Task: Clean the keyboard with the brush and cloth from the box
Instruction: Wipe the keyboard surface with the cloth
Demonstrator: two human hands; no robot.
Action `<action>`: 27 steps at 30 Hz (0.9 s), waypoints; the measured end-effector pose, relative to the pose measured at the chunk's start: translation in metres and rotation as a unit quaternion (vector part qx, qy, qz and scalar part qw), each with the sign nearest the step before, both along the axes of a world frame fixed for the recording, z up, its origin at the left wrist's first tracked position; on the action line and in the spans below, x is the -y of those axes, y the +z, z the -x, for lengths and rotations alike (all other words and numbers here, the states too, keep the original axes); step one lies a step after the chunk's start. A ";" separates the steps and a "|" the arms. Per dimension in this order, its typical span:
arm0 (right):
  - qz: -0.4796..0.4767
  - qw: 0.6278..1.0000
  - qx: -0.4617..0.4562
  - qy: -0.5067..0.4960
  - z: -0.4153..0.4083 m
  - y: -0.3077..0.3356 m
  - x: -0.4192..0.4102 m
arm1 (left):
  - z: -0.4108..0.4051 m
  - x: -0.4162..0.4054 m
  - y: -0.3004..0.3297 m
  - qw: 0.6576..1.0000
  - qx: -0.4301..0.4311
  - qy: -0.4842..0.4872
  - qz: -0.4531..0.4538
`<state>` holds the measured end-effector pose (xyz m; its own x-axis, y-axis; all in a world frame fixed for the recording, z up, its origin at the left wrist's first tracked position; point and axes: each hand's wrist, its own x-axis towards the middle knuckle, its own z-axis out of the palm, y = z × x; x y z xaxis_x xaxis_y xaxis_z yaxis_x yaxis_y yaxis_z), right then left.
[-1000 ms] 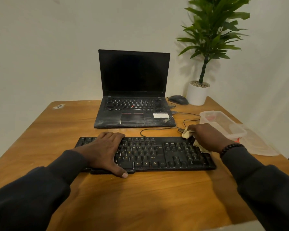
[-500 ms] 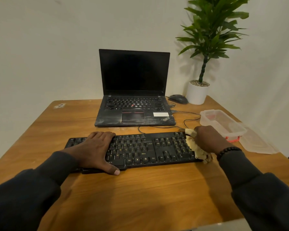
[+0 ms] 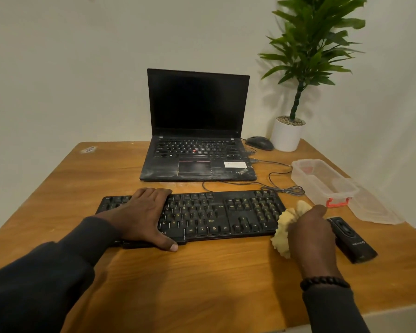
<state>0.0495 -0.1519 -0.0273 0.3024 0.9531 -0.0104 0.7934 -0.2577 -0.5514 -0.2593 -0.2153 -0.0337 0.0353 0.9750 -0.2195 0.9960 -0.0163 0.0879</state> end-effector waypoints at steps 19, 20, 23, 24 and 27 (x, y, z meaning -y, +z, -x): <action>-0.145 0.980 -0.096 0.093 0.099 -0.041 0.077 | -0.004 -0.019 -0.010 1.000 0.016 -0.017 -0.005; -0.140 0.980 -0.102 0.102 0.103 -0.041 0.080 | -0.004 -0.019 -0.010 1.000 0.016 -0.016 -0.003; -0.135 0.976 -0.115 0.125 0.111 -0.040 0.088 | -0.003 -0.022 -0.011 1.000 0.005 -0.017 0.004; -0.130 0.975 -0.121 0.134 0.113 -0.039 0.090 | -0.003 -0.023 -0.010 1.000 0.000 -0.019 0.007; -0.120 0.963 -0.189 0.150 0.113 -0.037 0.094 | -0.003 -0.024 -0.010 1.000 -0.010 -0.020 0.013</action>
<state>-0.0632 -0.2462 -0.0647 0.0311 0.9858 0.1651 0.5436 0.1220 -0.8305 -0.2566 -0.1914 -0.0439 0.0704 0.9667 -0.2460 0.9961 -0.0550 0.0691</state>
